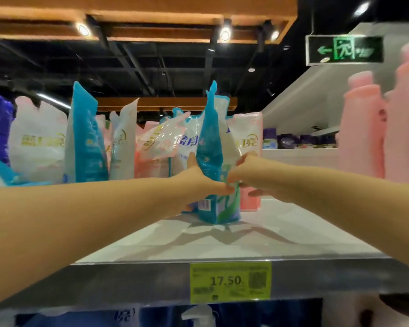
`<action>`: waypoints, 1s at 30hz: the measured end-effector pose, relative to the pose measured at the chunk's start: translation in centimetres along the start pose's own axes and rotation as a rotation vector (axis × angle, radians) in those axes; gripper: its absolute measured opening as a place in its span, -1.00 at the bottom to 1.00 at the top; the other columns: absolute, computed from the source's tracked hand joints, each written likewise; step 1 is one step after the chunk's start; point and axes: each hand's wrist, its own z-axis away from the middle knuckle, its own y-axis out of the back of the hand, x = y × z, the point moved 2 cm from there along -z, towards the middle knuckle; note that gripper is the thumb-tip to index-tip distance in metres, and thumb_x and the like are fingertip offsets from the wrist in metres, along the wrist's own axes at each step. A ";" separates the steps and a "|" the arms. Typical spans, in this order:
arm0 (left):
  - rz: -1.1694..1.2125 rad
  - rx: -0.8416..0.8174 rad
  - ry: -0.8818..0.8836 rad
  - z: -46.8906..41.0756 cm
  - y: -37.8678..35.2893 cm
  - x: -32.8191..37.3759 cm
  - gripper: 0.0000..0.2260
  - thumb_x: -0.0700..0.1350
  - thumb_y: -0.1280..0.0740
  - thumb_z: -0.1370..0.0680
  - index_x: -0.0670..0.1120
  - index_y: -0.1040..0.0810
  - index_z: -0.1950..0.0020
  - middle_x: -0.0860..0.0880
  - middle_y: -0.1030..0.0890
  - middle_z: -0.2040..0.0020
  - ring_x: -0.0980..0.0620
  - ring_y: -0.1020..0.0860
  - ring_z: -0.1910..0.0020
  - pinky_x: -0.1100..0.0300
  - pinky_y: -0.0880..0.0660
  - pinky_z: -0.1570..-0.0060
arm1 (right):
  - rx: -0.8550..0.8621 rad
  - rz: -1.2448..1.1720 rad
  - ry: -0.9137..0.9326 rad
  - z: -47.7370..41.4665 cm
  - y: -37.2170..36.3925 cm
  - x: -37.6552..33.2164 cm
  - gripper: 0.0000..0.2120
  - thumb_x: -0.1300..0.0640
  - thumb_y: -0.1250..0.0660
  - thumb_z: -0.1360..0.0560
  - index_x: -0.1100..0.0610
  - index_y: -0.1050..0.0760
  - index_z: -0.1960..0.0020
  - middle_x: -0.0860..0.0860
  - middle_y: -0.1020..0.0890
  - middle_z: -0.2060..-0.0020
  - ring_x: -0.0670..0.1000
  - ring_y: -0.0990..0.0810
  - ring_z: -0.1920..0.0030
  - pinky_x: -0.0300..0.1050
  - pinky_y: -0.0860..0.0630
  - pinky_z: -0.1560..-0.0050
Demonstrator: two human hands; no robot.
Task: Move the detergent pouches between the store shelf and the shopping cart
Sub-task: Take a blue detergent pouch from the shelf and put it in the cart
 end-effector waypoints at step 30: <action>0.627 0.072 -0.361 5.2 0.3 8.1 -0.60 -0.36 -0.41 -0.37 -0.14 -0.47 -0.18 -0.11 -0.64 0.01 -0.08 -0.60 0.01 0.01 -0.48 -0.20 | 0.044 -0.661 0.412 5.8 8.7 1.6 -0.27 0.06 -0.60 -0.18 0.25 -0.44 -0.26 0.09 -0.68 0.05 0.01 -0.68 0.10 0.00 -0.60 -0.01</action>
